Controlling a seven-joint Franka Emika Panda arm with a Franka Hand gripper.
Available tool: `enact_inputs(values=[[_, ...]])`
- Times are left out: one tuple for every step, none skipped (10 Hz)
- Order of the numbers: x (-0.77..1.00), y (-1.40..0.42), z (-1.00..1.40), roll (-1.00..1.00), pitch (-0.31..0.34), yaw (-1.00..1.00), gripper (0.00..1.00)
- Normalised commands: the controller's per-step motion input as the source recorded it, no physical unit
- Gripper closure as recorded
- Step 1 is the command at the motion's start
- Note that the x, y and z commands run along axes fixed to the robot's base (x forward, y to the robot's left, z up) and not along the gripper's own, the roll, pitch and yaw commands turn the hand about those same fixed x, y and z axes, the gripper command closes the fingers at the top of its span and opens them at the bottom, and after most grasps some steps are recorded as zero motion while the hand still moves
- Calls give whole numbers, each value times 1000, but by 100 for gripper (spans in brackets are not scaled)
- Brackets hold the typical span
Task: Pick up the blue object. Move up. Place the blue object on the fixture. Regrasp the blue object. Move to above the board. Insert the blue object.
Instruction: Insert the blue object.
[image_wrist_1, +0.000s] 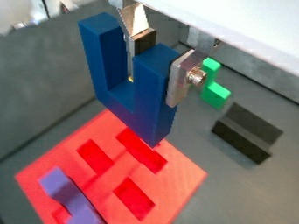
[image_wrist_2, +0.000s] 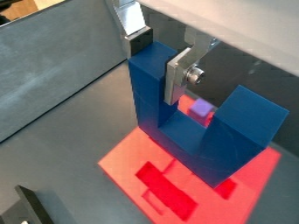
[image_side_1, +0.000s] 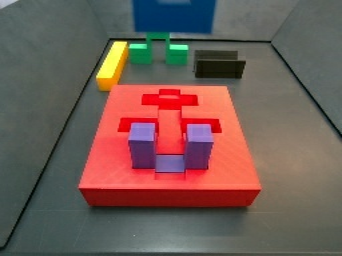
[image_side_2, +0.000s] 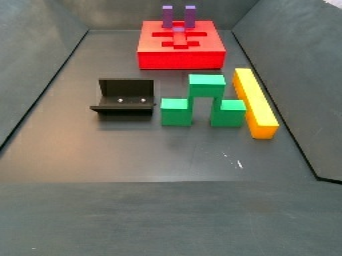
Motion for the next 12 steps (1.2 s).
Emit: enact_inputs(values=[[791, 0, -917, 147, 0, -37, 100], [714, 0, -920, 150, 0, -9, 100], [706, 0, -791, 193, 0, -3, 100], [634, 40, -671, 203, -4, 0, 100], [291, 69, -529, 240, 4, 0, 100], [3, 209, -423, 184, 0, 0, 100], [-189, 231, -349, 113, 0, 0, 100], [-409, 0, -274, 70, -123, 189, 100], [-483, -80, -274, 117, -123, 211, 100], [-634, -80, -251, 60, -150, 163, 100], [-586, -71, -214, 26, -193, 203, 100], [-291, 0, -140, 61, -210, 277, 100]])
